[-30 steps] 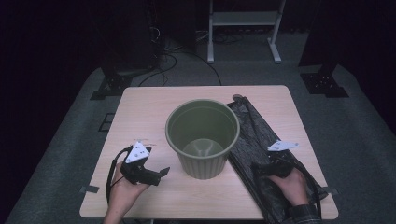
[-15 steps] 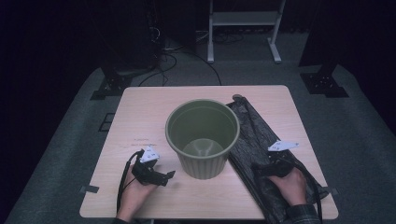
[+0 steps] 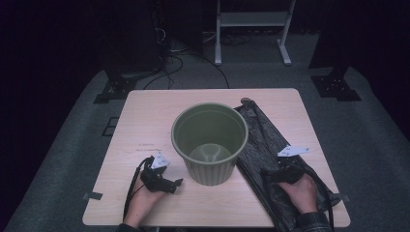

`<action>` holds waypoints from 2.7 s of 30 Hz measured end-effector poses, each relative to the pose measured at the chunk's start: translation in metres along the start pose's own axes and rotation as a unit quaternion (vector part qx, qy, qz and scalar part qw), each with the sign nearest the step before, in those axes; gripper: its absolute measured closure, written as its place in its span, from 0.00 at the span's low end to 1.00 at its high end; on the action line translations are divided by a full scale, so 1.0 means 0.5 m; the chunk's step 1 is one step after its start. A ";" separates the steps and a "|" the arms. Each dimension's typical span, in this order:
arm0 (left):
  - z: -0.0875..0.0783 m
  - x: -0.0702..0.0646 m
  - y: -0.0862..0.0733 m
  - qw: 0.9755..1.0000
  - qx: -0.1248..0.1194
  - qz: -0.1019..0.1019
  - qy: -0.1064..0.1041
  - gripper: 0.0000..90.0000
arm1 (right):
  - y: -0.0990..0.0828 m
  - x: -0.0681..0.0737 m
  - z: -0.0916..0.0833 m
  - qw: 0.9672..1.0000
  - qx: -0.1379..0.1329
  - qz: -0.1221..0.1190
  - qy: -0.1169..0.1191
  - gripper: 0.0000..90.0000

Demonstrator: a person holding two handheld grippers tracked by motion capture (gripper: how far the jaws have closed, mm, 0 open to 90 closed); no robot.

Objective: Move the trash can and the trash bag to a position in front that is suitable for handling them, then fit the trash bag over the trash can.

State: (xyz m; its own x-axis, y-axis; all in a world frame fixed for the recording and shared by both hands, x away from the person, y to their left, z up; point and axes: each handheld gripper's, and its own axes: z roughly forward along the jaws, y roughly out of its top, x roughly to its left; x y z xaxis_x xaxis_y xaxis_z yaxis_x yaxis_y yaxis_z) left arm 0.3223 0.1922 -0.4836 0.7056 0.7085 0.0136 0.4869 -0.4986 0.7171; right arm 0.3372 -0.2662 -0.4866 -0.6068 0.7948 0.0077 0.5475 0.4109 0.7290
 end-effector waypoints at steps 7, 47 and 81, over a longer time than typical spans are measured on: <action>0.000 0.000 0.000 1.000 0.000 0.000 0.000 0.00 | 0.006 -0.001 -0.002 1.000 0.010 0.002 -0.002 0.15; -0.003 -0.002 -0.003 1.000 0.001 -0.004 0.003 0.00 | 0.018 -0.085 -0.017 0.999 0.021 0.023 -0.016 0.78; -0.004 -0.002 -0.003 1.000 0.000 -0.004 0.003 0.00 | 0.057 -0.016 0.030 0.993 0.015 0.055 0.100 0.30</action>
State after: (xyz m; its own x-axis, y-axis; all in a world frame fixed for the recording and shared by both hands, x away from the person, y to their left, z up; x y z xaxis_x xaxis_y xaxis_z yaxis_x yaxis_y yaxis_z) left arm 0.3199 0.1932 -0.4836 0.6984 0.7156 0.0128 0.4927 -0.4937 0.7166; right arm 0.3662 -0.2542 -0.4762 -0.6433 0.7320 0.2246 0.6324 0.3426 0.6948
